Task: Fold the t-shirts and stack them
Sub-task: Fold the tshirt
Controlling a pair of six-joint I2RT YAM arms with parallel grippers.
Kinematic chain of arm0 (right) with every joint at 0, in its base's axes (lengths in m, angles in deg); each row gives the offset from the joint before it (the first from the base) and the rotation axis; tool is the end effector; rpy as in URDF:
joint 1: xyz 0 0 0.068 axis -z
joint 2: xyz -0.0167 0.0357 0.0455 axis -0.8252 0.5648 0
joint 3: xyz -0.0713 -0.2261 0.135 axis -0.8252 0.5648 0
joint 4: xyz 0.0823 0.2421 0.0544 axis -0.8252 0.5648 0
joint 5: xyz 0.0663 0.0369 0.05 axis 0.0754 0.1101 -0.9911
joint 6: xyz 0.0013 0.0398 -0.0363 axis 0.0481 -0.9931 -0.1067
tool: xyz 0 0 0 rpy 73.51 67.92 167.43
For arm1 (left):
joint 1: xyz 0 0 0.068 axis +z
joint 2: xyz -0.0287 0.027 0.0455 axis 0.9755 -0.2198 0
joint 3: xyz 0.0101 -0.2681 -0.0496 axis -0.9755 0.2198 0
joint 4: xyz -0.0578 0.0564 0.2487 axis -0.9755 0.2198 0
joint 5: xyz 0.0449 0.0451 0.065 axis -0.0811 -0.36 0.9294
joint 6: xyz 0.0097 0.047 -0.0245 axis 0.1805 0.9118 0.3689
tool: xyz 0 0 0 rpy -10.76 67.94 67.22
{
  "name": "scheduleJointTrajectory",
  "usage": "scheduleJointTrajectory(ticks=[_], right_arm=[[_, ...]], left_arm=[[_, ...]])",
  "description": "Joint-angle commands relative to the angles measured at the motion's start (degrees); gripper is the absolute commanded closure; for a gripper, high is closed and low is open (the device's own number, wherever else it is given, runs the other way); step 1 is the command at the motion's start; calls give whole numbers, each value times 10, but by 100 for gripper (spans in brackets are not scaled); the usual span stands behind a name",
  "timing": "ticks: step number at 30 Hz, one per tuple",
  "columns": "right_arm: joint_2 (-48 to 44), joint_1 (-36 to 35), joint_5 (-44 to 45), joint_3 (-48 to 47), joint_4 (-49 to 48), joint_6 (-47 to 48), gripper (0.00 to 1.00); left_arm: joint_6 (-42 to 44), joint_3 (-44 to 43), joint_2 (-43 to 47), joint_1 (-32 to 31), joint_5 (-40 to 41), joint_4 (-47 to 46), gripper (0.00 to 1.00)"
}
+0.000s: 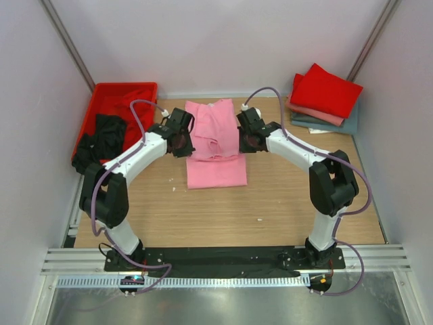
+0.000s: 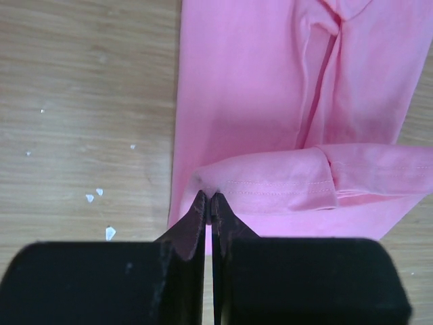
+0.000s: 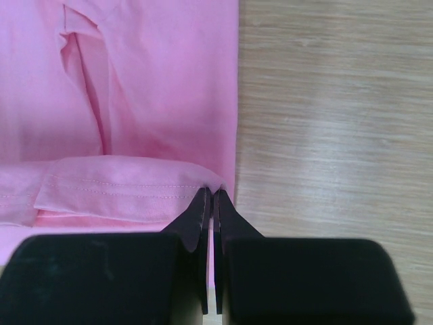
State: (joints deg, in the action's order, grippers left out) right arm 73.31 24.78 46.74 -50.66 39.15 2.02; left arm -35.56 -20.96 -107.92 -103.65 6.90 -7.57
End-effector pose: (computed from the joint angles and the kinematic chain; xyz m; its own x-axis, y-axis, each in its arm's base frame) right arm 0.3434 0.1980 0.2366 -0.8059 -0.0169 -0.5918 -0.1019 0.9886 0.1105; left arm 0.3263 -0.1558 0.2541 -0.8207 -0.2934 -0.4903 -0.1940 0.9502 -0.2439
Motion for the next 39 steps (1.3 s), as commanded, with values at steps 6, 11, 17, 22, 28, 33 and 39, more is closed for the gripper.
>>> scheduleJointTrajectory(ticks=[6, 11, 17, 22, 28, 33, 39], right_arm=[[53, 20, -17, -89, 7, 18, 99], [97, 33, -34, -128, 15, 23, 99], [139, 47, -52, -167, 21, 23, 99], [158, 54, -62, -185, 20, 28, 99], [190, 66, -75, -217, 27, 31, 63], [217, 89, -90, -314, 55, 36, 25], [170, 103, -90, -337, 108, 45, 24]], left_arm=[[28, -87, -75, 23, -14, 10, 100], [33, -129, -120, 38, -22, 24, 100], [35, -163, -166, 49, -25, 29, 100], [38, -185, -191, 53, -22, 37, 100], [44, -235, -224, 60, -18, 66, 87], [47, -337, -245, 73, -7, 126, 55], [51, -431, -213, 72, 16, 193, 50]])
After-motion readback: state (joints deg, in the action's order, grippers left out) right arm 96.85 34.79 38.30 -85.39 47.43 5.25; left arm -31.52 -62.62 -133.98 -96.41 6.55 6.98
